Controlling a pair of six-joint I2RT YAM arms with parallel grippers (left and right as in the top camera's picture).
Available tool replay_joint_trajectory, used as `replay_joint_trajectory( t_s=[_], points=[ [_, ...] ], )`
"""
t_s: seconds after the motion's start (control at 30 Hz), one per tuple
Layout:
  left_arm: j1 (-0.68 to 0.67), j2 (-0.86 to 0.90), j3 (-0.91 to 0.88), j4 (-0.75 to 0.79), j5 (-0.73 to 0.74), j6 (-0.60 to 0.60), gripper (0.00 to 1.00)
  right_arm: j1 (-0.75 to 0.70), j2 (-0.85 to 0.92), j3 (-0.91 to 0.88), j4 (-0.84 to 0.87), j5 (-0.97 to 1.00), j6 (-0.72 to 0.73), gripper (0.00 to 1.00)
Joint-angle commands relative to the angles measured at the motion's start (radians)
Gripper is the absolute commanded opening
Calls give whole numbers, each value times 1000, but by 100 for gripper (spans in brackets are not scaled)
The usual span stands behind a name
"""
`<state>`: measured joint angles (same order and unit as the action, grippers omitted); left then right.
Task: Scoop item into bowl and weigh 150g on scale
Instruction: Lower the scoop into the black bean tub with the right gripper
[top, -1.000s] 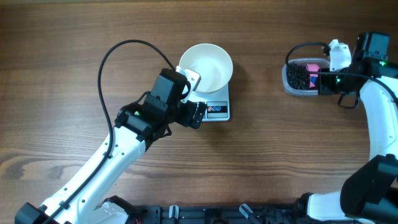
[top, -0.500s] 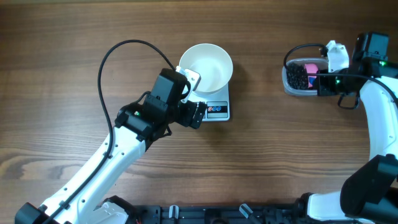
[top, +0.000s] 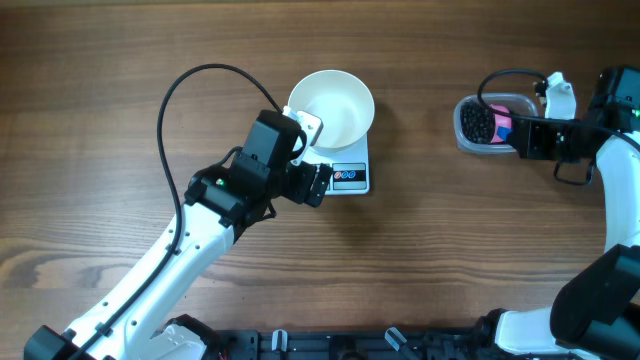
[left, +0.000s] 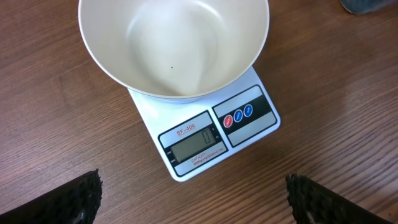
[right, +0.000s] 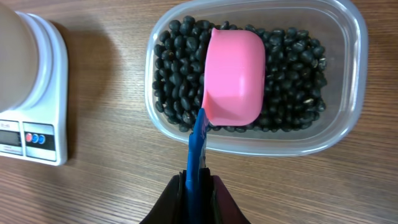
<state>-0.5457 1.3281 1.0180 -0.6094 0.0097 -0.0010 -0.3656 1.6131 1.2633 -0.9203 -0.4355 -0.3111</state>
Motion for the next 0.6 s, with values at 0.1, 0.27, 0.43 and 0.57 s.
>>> replay_joint_trajectory(
  t_s=[0.1,0.27,0.43,0.57],
  points=[
    [5,3,-6,0,12,16,100,-2,18,-14,-10,-79,34,4],
    [5,3,-6,0,12,16,100,-42,32,-14,-9,-90,62,4],
    [5,3,-6,0,12,16,100,-55,105,-14,-3,-166,87,5],
    [5,3,-6,0,12,16,100,-82,106,-14,25,-177,154,4]
  ],
)
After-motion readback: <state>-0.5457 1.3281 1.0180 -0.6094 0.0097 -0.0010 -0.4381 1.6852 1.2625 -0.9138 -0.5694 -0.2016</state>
